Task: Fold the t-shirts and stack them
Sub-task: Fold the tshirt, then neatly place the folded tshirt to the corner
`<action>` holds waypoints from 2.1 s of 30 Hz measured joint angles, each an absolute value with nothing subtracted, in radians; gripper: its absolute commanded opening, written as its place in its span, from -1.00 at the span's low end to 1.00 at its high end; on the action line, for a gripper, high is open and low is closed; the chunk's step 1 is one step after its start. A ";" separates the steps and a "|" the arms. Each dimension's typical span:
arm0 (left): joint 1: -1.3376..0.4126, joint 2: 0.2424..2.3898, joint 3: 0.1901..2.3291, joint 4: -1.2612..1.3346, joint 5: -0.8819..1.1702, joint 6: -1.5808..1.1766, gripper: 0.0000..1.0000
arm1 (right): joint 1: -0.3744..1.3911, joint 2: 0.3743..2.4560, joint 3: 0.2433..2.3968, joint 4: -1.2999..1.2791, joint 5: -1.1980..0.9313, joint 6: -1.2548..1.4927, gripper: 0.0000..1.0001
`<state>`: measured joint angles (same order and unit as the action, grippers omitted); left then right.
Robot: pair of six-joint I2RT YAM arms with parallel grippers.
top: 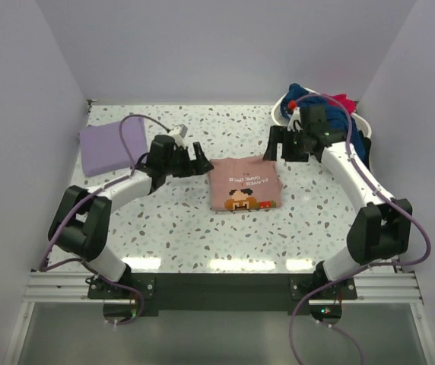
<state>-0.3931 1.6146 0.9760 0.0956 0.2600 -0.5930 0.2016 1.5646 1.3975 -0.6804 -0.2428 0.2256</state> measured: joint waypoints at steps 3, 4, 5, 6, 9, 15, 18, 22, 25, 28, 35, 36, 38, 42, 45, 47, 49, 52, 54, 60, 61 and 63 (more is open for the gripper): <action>-0.393 1.596 0.855 0.138 0.294 -0.606 1.00 | 0.202 1.559 1.309 -0.655 -0.258 0.228 0.67; -0.393 1.590 0.822 0.150 0.307 -0.613 1.00 | 0.202 1.564 1.284 -0.651 -0.260 0.229 0.66; -0.393 1.584 0.793 0.167 0.320 -0.620 1.00 | 0.202 1.570 1.264 -0.646 -0.262 0.231 0.63; -0.393 1.578 0.768 0.189 0.334 -0.629 1.00 | 0.202 1.578 1.246 -0.638 -0.263 0.231 0.61; -0.393 1.569 0.726 0.245 0.372 -0.649 1.00 | 0.202 1.604 1.218 -0.618 -0.264 0.235 0.51; -0.393 1.569 0.682 0.385 0.430 -0.696 1.00 | 0.202 1.683 1.194 -0.554 -0.265 0.242 0.31; -0.394 1.578 0.677 0.424 0.440 -0.707 1.00 | 0.202 1.728 1.184 -0.531 -0.265 0.242 0.28; -0.400 1.613 0.677 0.449 0.432 -0.719 1.00 | 0.202 1.780 1.176 -0.516 -0.259 0.242 0.28; -0.410 1.642 0.674 0.453 0.413 -0.724 1.00 | 0.202 1.808 1.176 -0.508 -0.252 0.242 0.27; -0.417 1.667 0.667 0.458 0.393 -0.735 1.00 | 0.202 1.821 1.174 -0.499 -0.251 0.242 0.27; -0.457 1.709 0.642 0.541 0.359 -0.799 1.00 | 0.202 1.826 1.169 -0.487 -0.249 0.242 0.26; -0.469 1.718 0.642 0.561 0.352 -0.812 1.00 | 0.202 1.826 1.167 -0.485 -0.249 0.242 0.26; -0.496 1.738 0.641 0.604 0.331 -0.840 1.00 | 0.202 1.826 1.165 -0.480 -0.250 0.242 0.25; -0.540 1.790 0.643 0.705 0.299 -0.901 1.00 | 0.203 1.826 1.161 -0.472 -0.250 0.242 0.25; -0.562 1.832 0.658 0.766 0.282 -0.934 1.00 | 0.210 1.822 1.154 -0.460 -0.249 0.242 0.24; -0.579 1.866 0.686 0.789 0.270 -0.952 1.00 | 0.219 1.819 1.147 -0.449 -0.249 0.243 0.23; -0.594 1.892 0.715 0.799 0.257 -0.961 1.00 | 0.229 1.816 1.141 -0.437 -0.249 0.245 0.23; -0.611 1.915 0.746 0.798 0.239 -0.970 1.00 | 0.247 1.812 1.131 -0.418 -0.249 0.249 0.23; -0.617 1.928 0.763 0.798 0.228 -0.977 0.87 | 0.258 1.811 1.126 -0.406 -0.249 0.251 0.22; -0.623 1.968 0.794 0.751 0.180 -0.981 -0.62 | 0.280 1.810 1.120 -0.383 -0.250 0.257 0.22; -0.622 1.980 0.801 0.733 0.174 -0.985 -0.91 | 0.282 1.809 1.118 -0.379 -0.251 0.258 0.22; -0.620 1.993 0.826 0.697 0.174 -0.979 -1.00 | 0.286 1.802 1.110 -0.371 -0.253 0.261 0.24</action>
<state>-0.6205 1.9926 0.8261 0.6971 0.1741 -0.9787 0.2855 1.8023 1.1095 -0.3714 -0.2531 0.2607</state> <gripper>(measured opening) 0.111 0.614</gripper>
